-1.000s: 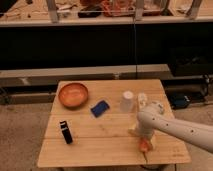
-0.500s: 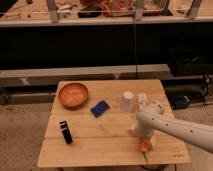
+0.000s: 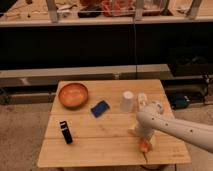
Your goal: Place the pepper in the ceramic bowl
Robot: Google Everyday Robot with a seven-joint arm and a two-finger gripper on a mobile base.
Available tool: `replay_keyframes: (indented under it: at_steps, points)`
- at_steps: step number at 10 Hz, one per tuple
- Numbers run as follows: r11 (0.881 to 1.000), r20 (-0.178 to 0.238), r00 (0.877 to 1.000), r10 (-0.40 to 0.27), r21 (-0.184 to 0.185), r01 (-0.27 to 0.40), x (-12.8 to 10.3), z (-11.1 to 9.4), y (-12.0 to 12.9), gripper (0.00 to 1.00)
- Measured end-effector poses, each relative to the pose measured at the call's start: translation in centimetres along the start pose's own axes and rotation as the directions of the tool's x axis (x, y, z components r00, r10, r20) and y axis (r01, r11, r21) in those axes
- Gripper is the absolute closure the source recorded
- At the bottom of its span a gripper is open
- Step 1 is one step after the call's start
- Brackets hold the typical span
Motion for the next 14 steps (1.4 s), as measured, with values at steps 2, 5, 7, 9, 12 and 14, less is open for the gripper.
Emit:
replay_keyframes:
  at_steps: [2, 5, 7, 9, 12, 14]
  points:
    - [1.0, 0.002, 1.0, 0.003, -0.003, -0.003, -0.01, -0.35, 0.24, 0.2]
    - [1.0, 0.0, 1.0, 0.001, -0.002, -0.001, -0.06, -0.04, -0.18, 0.2]
    - [1.0, 0.002, 1.0, 0.004, -0.004, -0.004, -0.09, -0.36, 0.08, 0.2]
    - [1.0, 0.002, 1.0, 0.003, -0.005, -0.003, -0.09, -0.37, 0.07, 0.2]
    - [1.0, -0.001, 1.0, 0.002, -0.004, -0.002, -0.19, -0.09, -0.28, 0.2]
    - [1.0, 0.001, 1.0, 0.004, -0.006, -0.004, -0.2, -0.38, -0.1, 0.2]
